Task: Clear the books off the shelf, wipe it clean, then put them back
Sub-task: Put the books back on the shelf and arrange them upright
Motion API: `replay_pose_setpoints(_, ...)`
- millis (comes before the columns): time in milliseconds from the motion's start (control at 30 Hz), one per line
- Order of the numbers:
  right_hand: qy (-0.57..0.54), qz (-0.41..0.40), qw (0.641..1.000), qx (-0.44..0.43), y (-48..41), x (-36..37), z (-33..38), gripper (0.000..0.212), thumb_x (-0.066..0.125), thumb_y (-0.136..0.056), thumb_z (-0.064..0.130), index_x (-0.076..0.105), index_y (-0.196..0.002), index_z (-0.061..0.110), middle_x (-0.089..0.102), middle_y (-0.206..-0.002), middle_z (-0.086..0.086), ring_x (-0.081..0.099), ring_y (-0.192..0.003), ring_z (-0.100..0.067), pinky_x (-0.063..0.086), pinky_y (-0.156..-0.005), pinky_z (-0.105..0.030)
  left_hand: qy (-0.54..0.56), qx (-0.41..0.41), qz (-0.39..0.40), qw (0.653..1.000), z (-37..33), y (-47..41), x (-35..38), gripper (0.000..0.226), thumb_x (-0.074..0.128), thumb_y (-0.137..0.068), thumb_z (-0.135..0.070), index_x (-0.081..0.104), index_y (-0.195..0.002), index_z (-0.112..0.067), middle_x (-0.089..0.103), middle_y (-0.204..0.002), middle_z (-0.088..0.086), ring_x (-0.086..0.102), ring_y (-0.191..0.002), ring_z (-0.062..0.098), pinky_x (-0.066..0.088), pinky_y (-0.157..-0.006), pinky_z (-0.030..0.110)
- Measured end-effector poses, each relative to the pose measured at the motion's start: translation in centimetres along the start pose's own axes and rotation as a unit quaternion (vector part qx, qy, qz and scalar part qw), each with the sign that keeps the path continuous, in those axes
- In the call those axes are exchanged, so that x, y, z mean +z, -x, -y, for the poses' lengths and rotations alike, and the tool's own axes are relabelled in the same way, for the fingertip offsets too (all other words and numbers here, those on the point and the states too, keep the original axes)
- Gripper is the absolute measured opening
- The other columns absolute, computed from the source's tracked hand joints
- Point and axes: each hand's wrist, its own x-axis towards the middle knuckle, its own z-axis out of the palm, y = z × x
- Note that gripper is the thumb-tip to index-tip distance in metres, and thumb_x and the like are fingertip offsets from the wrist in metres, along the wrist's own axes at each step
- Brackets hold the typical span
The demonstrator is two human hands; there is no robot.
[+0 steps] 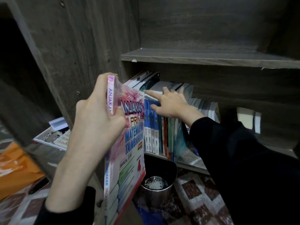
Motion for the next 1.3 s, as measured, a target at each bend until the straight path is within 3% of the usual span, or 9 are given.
replay_pose_setpoints(133,0.037,0.015,0.998,-0.053,-0.5,1.2,0.0,0.069,0.042,-0.094,0.052,0.004,-0.15,0.043,0.001,-0.161,0.001,0.008,-0.145,-0.031,0.005,-0.109,-0.071,-0.01,0.007,-0.003,1.0,0.1,-0.2,-0.1,0.044,0.06,-0.083,-0.007,0.045,-0.114,-0.035,0.059,-0.069,-0.007,0.052,-0.066,0.002,0.038,-0.054,0.001)
replay_pose_setpoints(200,0.02,0.003,0.996,-0.087,-0.6,1.7,-0.4,0.072,0.044,-0.094,0.05,0.002,-0.151,0.038,0.004,-0.161,0.007,0.012,-0.146,-0.026,0.009,-0.112,-0.064,-0.013,0.013,-0.008,1.0,0.1,-0.4,-0.1,0.044,0.06,-0.082,-0.007,0.045,-0.112,-0.036,0.059,-0.07,-0.007,0.054,-0.069,0.006,0.038,-0.055,0.003)
replay_pose_setpoints(333,-0.014,-0.019,0.995,-0.099,-1.0,2.0,-0.6,0.071,0.044,-0.093,0.056,0.008,-0.151,0.037,0.015,-0.159,0.008,0.019,-0.144,-0.023,0.019,-0.114,-0.054,-0.018,0.014,-0.015,1.0,0.0,-0.7,0.2,0.045,0.059,-0.082,-0.009,0.043,-0.114,-0.037,0.06,-0.076,-0.002,0.056,-0.083,0.028,0.036,-0.064,0.03)
replay_pose_setpoints(567,-0.041,-0.065,0.992,-0.1,-0.2,2.5,-1.5,0.063,0.046,-0.092,0.056,0.02,-0.147,0.041,0.029,-0.153,0.011,0.029,-0.138,-0.022,0.028,-0.109,-0.051,-0.022,0.046,-0.028,0.998,-0.1,-1.3,0.5,0.045,0.058,-0.081,-0.006,0.045,-0.114,-0.034,0.059,-0.071,-0.005,0.056,-0.078,0.024,0.033,-0.059,0.024)
replay_pose_setpoints(700,-0.043,-0.061,0.992,-0.1,0.5,2.4,-2.1,0.063,0.048,-0.091,0.057,0.022,-0.146,0.04,0.028,-0.153,0.011,0.027,-0.139,-0.023,0.025,-0.11,-0.049,-0.016,0.051,-0.024,0.998,-0.4,-2.3,1.1,0.046,0.057,-0.082,-0.007,0.042,-0.117,-0.034,0.062,-0.082,0.004,0.058,-0.085,0.028,0.044,-0.067,0.03)
replay_pose_setpoints(833,-0.039,-0.058,0.993,-0.099,0.6,2.3,-2.1,0.066,0.048,-0.09,0.06,0.022,-0.147,0.04,0.027,-0.154,0.01,0.027,-0.139,-0.024,0.025,-0.11,-0.049,-0.01,0.08,-0.027,0.996,0.0,-3.8,2.8,0.046,0.053,-0.082,-0.005,0.043,-0.117,-0.033,0.062,-0.074,-0.002,0.06,-0.073,0.021,0.047,-0.066,0.034)
replay_pose_setpoints(1033,-0.043,-0.049,0.993,-0.096,0.6,2.4,-2.3,0.069,0.047,-0.088,0.063,0.02,-0.147,0.04,0.027,-0.154,0.009,0.026,-0.14,-0.024,0.025,-0.111,-0.049,0.022,0.122,-0.045,0.991,1.2,-5.4,5.6,0.055,0.05,-0.085,-0.002,0.042,-0.136,-0.021,0.06,-0.068,-0.005,0.058,-0.062,0.001,0.039,-0.055,0.005)
replay_pose_setpoints(1167,-0.04,-0.05,0.993,-0.096,0.7,2.3,-2.4,0.069,0.047,-0.088,0.063,0.02,-0.148,0.04,0.027,-0.154,0.009,0.026,-0.14,-0.024,0.025,-0.111,-0.048,0.035,0.155,-0.091,0.983,2.1,-4.2,6.7,0.051,0.052,-0.085,0.004,0.045,-0.134,-0.011,0.053,-0.066,-0.016,0.055,-0.055,-0.011,0.035,-0.052,-0.001)
replay_pose_setpoints(1300,-0.034,-0.055,0.993,-0.101,0.8,2.3,-2.5,0.07,0.046,-0.088,0.064,0.02,-0.148,0.039,0.027,-0.154,0.009,0.027,-0.139,-0.023,0.027,-0.11,-0.047,0.047,0.177,-0.147,0.972,4.2,-3.7,8.7,0.048,0.056,-0.087,0.003,0.046,-0.133,-0.005,0.06,-0.08,-0.005,0.053,-0.055,-0.015,0.038,-0.054,-0.002)
